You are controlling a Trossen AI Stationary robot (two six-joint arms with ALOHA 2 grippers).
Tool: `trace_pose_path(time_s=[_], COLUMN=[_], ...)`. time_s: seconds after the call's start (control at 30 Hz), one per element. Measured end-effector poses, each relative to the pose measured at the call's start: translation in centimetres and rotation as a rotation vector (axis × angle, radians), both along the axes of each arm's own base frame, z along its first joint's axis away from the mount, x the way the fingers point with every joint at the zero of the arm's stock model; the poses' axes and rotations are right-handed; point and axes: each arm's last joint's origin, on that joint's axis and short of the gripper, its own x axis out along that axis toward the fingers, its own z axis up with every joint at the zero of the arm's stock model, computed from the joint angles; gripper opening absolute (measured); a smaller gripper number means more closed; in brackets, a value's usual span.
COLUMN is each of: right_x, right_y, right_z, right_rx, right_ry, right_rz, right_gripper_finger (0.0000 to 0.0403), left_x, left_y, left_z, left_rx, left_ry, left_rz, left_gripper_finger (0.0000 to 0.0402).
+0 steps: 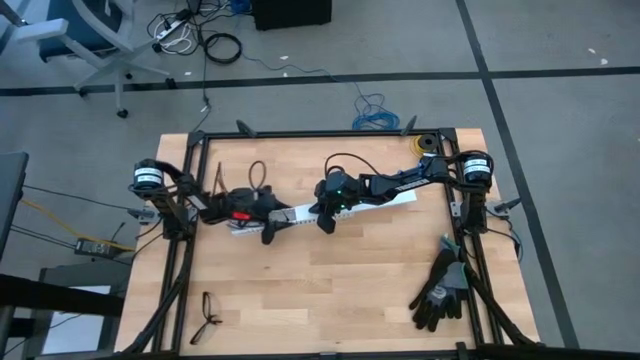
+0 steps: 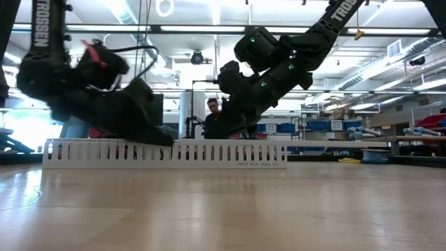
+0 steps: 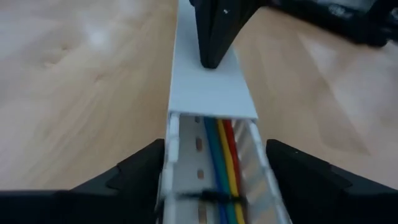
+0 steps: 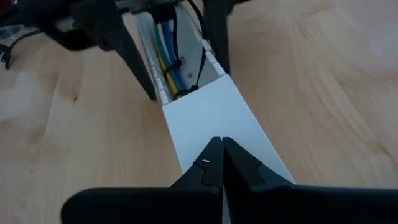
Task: Ziptie cables
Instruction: Close the white cable duct with the white cable duct cover
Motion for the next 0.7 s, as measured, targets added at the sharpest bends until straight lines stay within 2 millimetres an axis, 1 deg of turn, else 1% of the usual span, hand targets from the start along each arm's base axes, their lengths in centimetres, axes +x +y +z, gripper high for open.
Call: trace_pose_path(time_s=[0.1,0.17,0.33,0.43,0.57,0.7], right_x=[0.0,0.0,-0.1,-0.1,-0.1,-0.1], right_y=[0.0,0.0,-0.2,-0.4,-0.4,-0.5], right_z=[0.0,0.0,0.0,-0.1,-0.1,-0.1], right_rx=[0.003,0.002,0.002,0.007,0.007,0.002], right_ry=[0.000,0.001,0.001,0.005,0.004,0.004], right_rz=[-0.007,-0.009,-0.014,-0.022,-0.024,-0.030], right_gripper_finger=[0.0000,0.0000,0.0000,0.0000,0.0000,0.0000], left_x=[-1.2,-1.5,-1.0,-0.7,-0.7,-0.8], left_y=[-0.2,-0.3,-0.4,-0.7,-0.9,-0.8], left_z=[0.0,-0.1,-0.1,-0.1,-0.4,-0.5], left_rx=[-0.012,-0.011,0.001,0.048,0.077,0.080], left_ry=[-0.037,-0.035,-0.016,-0.008,0.034,0.039], left_rz=[0.009,0.012,0.007,-0.008,0.029,0.051], left_gripper_finger=[0.0287,0.0287,0.0287,0.0287,0.0287,0.0282])
